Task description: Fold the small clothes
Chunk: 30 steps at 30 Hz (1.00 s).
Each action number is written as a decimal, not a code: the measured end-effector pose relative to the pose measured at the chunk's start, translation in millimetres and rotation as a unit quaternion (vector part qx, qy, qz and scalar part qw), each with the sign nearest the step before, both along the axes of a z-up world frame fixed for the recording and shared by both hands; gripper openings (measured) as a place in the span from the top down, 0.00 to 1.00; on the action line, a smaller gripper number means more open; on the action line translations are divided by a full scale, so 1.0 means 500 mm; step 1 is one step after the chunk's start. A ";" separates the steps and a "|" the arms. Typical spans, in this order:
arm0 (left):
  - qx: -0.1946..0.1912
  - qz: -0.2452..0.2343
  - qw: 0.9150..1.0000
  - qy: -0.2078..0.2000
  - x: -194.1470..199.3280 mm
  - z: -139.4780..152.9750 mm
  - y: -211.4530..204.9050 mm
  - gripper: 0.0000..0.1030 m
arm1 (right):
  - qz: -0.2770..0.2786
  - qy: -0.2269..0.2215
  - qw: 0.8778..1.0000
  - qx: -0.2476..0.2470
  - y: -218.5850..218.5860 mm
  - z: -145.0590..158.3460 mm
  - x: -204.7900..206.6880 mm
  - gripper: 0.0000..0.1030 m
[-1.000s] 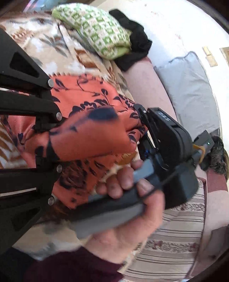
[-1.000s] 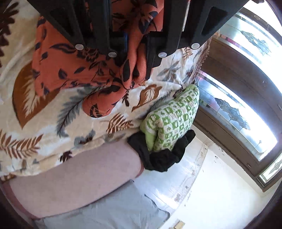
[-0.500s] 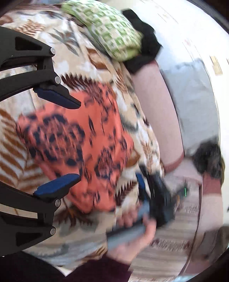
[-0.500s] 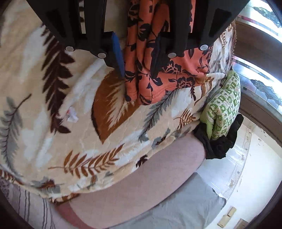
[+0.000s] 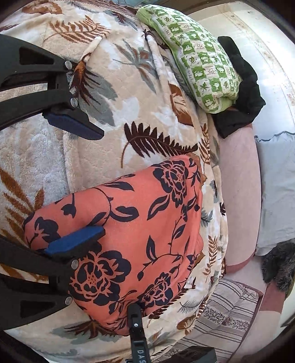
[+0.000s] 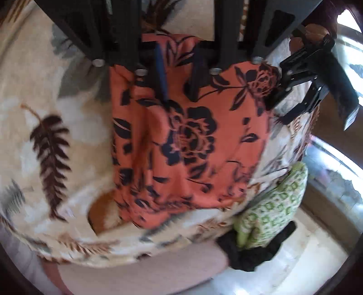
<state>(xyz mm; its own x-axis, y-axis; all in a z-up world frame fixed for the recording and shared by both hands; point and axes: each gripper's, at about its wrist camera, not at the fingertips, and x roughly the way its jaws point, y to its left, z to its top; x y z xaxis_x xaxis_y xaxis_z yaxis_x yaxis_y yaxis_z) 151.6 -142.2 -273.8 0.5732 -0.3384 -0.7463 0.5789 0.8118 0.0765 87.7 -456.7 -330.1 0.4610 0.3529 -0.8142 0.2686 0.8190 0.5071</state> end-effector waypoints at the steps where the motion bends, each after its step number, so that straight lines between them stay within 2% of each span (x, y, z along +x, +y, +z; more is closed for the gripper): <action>1: -0.002 0.002 1.000 0.004 0.002 0.002 0.003 0.23 | -0.010 -0.001 1.000 0.004 -0.005 0.013 0.000 0.99; 4: -0.006 0.003 1.000 0.008 0.002 0.005 0.005 0.23 | -0.022 -0.052 0.997 -0.059 0.016 0.079 0.015 0.94; 6: -0.009 0.002 1.000 0.009 0.001 0.004 0.006 0.23 | -0.036 -0.093 0.994 -0.038 0.025 0.102 0.040 0.92; 7: -0.009 0.002 1.000 0.009 0.001 0.003 0.006 0.22 | -0.046 -0.098 0.994 -0.027 0.026 0.100 0.059 0.92; 9: -0.011 0.006 1.000 0.011 0.003 -0.001 0.009 0.17 | -0.072 -0.064 0.995 -0.028 0.025 0.063 0.107 0.92; 10: -0.013 0.010 1.000 0.014 0.005 -0.003 0.012 0.13 | -0.083 -0.014 0.995 -0.046 0.021 0.022 0.134 0.92; 11: -0.017 0.011 1.000 0.022 0.009 -0.006 0.014 0.09 | -0.094 0.027 0.994 -0.043 0.019 -0.018 0.155 0.95; 12: -0.019 0.016 0.999 0.030 0.014 -0.010 0.016 0.09 | -0.113 0.025 0.993 -0.014 0.009 -0.038 0.159 0.97; 13: -0.025 0.022 0.999 0.035 0.017 -0.012 0.019 0.06 | -0.127 0.021 0.992 0.003 0.002 -0.034 0.161 0.98; 14: -0.027 0.030 0.998 0.037 0.019 -0.014 0.021 0.03 | -0.128 0.028 0.991 0.001 0.003 -0.022 0.169 0.97; 15: -0.027 0.035 0.998 0.038 0.019 -0.016 0.020 0.02 | -0.122 0.020 0.992 -0.008 0.008 -0.006 0.177 0.93; 18: -0.025 0.035 0.998 0.038 0.022 -0.020 0.016 0.00 | -0.100 -0.020 0.994 -0.032 0.032 0.026 0.205 0.91; 25: -0.031 0.033 0.998 0.046 0.028 -0.023 0.016 0.00 | -0.007 -0.052 0.999 -0.005 0.121 0.030 0.326 0.92; 27: -0.031 0.032 0.998 0.048 0.029 -0.023 0.015 0.00 | 0.028 -0.039 0.999 0.002 0.151 0.011 0.359 0.92; 29: -0.030 0.034 0.998 0.046 0.031 -0.024 0.013 0.00 | 0.052 0.013 0.999 -0.009 0.172 -0.041 0.380 0.91; 30: -0.028 0.034 0.998 0.045 0.031 -0.025 0.012 0.00 | 0.051 0.024 0.998 -0.009 0.176 -0.062 0.383 0.93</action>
